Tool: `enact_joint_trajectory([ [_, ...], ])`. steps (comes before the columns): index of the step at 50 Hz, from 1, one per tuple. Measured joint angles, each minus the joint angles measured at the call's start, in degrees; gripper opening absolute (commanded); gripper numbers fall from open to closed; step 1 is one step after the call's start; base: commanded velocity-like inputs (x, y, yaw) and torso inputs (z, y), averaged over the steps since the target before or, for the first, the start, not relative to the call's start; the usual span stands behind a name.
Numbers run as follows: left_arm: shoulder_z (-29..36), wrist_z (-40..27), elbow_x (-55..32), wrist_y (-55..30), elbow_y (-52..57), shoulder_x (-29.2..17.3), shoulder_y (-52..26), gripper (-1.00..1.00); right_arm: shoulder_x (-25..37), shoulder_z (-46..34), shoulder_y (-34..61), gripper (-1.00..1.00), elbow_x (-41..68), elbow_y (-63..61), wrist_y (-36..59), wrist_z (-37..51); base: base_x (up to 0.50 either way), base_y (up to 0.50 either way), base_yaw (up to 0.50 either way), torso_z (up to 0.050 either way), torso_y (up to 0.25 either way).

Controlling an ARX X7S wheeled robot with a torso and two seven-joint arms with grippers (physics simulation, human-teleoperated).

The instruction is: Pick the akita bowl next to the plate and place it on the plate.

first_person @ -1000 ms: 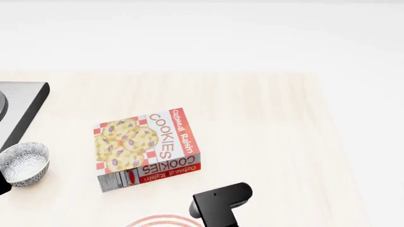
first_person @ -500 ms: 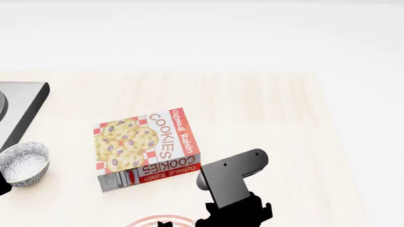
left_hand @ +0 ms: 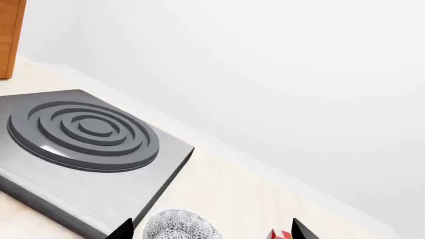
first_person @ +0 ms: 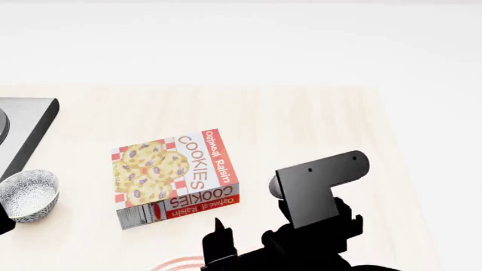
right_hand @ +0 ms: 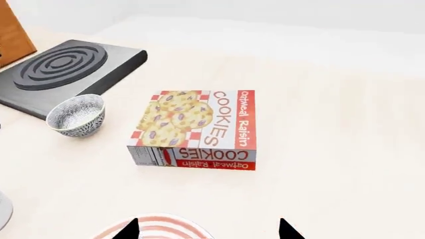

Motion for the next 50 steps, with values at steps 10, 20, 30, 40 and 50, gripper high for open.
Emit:
enact_joint_trajectory([
  [10, 0.01, -0.3, -0.28, -0.13, 0.57, -0.15, 0.31, 1.0, 0.9, 2.95, -3.75, 1.0, -3.98, -2.73, -5.87, 1.3, 0.0, 0.0, 0.0, 0.0, 0.0],
  [20, 0.02, -0.96, -0.67, -0.62, 1.7, -0.39, 0.69, 1.0, 1.29, 4.21, -9.77, 1.0, -11.51, -5.17, -14.2, 1.33, 0.0, 0.0, 0.0, 0.0, 0.0],
  [30, 0.1, -1.42, -0.87, -0.86, 2.33, -0.57, 0.85, 1.0, 1.51, 3.65, -15.77, 1.0, -19.69, -5.11, -22.08, 0.76, 0.0, 0.0, 0.0, 0.0, 0.0],
  [40, 0.24, -1.58, -0.89, -0.8, 2.42, -0.65, 0.86, 1.0, 1.49, 2.78, -20.6, 1.0, -25.97, -3.81, -28.4, 0.16, 0.0, 0.0, 0.0, 0.0, 0.0],
  [50, 0.29, -1.91, -1.09, -0.94, 2.89, -0.8, 1.02, 1.0, 1.55, 1.3, -24.01, 1.0, -31.36, -2.26, -33.25, -0.11, 0.0, 0.0, 0.0, 0.0, 0.0],
])
